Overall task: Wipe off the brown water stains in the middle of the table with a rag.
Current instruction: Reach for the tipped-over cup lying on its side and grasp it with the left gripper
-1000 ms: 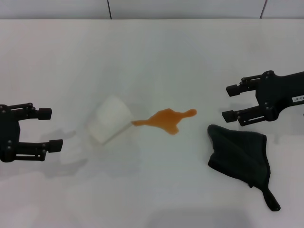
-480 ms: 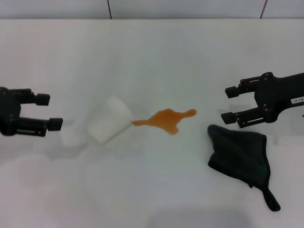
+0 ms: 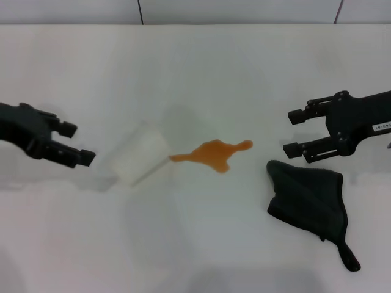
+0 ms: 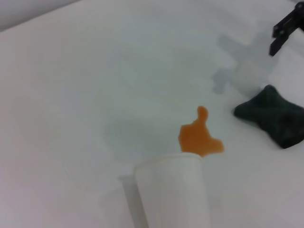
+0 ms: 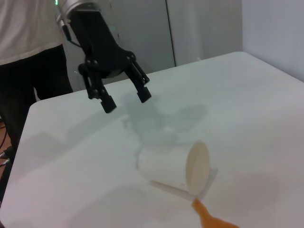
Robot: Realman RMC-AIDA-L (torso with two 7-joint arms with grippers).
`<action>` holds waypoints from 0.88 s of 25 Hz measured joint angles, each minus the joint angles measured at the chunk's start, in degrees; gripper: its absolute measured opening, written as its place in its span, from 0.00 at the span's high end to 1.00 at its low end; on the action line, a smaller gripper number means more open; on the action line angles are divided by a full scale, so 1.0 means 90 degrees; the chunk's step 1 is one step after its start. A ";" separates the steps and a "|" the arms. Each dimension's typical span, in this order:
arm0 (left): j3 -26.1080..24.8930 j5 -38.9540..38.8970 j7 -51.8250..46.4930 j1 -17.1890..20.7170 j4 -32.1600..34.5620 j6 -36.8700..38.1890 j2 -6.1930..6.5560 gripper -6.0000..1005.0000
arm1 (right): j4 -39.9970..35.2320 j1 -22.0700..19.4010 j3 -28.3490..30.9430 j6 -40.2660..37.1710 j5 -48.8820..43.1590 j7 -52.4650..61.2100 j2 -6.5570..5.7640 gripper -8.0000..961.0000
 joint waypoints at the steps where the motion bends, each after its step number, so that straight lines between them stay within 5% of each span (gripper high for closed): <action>1: 0.0007 0.0084 -0.0023 -0.0070 0.0000 -0.0010 -0.0044 0.12 | -0.0002 0.0004 0.0000 0.0000 0.0000 0.0000 0.0000 0.22; 11: 0.0017 0.1169 -0.0102 -0.0416 0.0067 -0.0540 -0.0547 0.12 | -0.0041 0.0070 -0.0048 0.0065 0.0016 -0.0005 0.0022 0.22; 22: 0.0069 0.1045 -0.0094 -0.0457 -0.0469 -0.1102 -0.0632 0.12 | -0.0031 0.0090 -0.0186 0.0237 0.0018 -0.0009 0.0039 0.22</action>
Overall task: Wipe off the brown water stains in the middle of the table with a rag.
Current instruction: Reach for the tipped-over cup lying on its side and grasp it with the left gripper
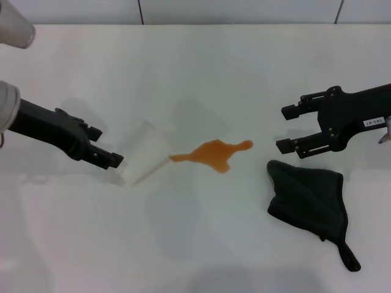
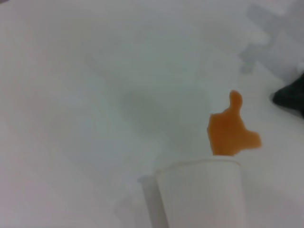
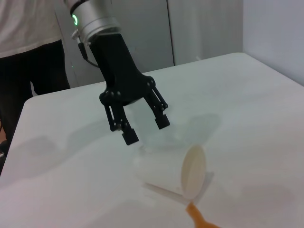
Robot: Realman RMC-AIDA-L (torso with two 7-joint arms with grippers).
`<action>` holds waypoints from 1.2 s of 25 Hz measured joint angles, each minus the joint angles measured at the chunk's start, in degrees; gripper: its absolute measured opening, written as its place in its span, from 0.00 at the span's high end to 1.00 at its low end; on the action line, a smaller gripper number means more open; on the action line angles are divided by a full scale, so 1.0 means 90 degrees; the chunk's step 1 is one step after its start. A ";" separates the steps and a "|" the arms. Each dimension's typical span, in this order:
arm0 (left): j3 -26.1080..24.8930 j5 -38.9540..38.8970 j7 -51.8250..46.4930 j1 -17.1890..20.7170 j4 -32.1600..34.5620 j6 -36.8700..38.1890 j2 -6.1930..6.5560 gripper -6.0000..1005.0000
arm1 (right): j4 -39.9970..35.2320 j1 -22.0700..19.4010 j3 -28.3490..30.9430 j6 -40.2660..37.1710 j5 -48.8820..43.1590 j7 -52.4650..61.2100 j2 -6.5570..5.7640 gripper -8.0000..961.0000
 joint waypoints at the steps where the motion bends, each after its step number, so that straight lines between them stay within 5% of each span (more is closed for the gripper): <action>1: 0.0037 -0.0033 -0.0003 -0.0002 -0.0073 -0.0073 0.0000 0.12 | -0.0001 0.0003 -0.0001 0.0000 0.0000 0.0000 0.0000 0.22; 22: 0.0635 -0.0354 0.0008 -0.0142 -0.1335 -0.1436 0.0000 0.12 | 0.0013 0.0092 -0.0258 -0.0003 0.0009 0.0016 0.0020 0.22; 30: 0.1426 -0.0556 0.0051 -0.0145 -0.1480 -0.1874 0.0000 0.12 | 0.0030 0.0093 -0.0324 0.0075 0.0009 0.0020 0.0020 0.22</action>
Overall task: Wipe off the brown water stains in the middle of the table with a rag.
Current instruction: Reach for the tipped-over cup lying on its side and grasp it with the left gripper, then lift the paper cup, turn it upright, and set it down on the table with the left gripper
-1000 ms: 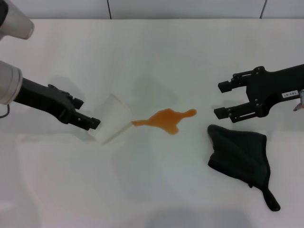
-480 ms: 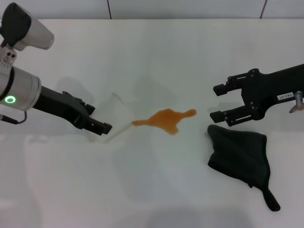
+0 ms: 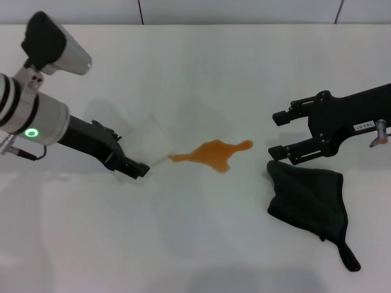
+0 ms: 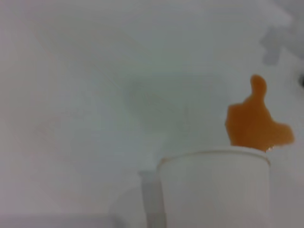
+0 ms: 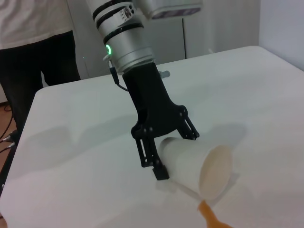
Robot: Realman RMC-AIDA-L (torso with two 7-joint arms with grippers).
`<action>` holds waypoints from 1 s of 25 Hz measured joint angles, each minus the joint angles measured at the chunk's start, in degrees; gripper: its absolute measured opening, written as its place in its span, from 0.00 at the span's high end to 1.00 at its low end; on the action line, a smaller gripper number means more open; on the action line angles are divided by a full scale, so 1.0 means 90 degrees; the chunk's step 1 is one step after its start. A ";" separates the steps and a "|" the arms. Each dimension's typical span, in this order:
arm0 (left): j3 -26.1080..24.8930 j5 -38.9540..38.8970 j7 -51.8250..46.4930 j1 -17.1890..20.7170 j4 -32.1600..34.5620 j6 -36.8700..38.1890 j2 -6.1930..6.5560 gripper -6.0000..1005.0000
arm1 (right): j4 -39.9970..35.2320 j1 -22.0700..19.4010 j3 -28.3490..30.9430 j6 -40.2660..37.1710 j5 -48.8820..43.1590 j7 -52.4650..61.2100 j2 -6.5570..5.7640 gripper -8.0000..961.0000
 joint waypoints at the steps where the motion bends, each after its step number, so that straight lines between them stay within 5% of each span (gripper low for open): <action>1: 0.0074 -0.0006 0.0009 -0.0007 -0.0001 -0.0011 0.0000 0.12 | 0.0002 0.0000 0.0000 0.0003 0.0000 -0.0001 0.0000 0.22; 18: 0.0442 -0.0243 0.0207 0.0032 -0.0011 -0.0403 -0.0001 0.14 | 0.0019 -0.0039 -0.0008 0.0059 -0.0028 0.0008 0.0000 0.22; 25: 0.0448 -0.1067 0.0965 0.0487 0.0311 -0.0430 0.0003 0.31 | 0.0026 -0.0029 -0.0018 0.0073 -0.0056 0.0034 -0.0001 0.22</action>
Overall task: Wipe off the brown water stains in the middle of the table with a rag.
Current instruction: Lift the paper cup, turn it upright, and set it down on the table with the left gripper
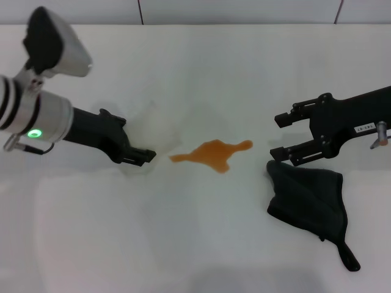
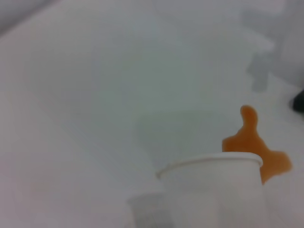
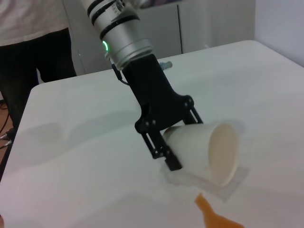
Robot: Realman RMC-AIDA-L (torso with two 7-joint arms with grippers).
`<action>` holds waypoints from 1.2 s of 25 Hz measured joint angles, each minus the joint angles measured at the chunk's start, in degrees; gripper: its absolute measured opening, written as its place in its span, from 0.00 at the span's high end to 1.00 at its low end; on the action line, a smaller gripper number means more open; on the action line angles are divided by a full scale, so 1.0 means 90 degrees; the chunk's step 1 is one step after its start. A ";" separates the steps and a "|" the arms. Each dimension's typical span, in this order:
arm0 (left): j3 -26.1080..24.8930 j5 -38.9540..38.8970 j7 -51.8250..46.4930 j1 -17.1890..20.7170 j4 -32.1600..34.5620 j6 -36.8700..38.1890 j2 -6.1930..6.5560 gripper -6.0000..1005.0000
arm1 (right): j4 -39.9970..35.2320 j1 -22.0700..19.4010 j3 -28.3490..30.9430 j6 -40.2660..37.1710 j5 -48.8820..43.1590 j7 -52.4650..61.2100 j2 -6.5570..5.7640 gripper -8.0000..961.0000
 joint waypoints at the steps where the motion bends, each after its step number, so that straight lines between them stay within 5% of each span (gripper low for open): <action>1: -0.0013 -0.0298 0.0264 0.0149 0.0050 -0.0058 0.0005 0.33 | 0.0001 0.0007 0.0000 -0.0001 0.0001 0.0002 0.0000 0.22; 8: -0.0713 -0.2130 0.2572 0.0783 -0.0596 -0.0603 0.0021 0.37 | 0.0001 0.0047 -0.0022 0.0072 0.0040 0.0010 0.0000 0.22; 13: -0.1313 -0.3480 0.4739 0.0764 -0.2171 -0.0720 0.0099 0.38 | 0.0009 0.0143 -0.0142 0.0167 0.0047 0.0014 0.0009 0.22; 20: -0.1305 -0.4020 0.5715 0.0351 -0.3540 -0.1201 -0.0009 0.38 | 0.0086 0.0268 -0.0375 0.0322 0.0065 0.0015 0.0021 0.22; 30: -0.1276 -0.4395 0.6279 0.0324 -0.3879 -0.1579 -0.0016 0.39 | 0.0088 0.0232 -0.0601 0.0407 0.0191 -0.0008 0.0026 0.22</action>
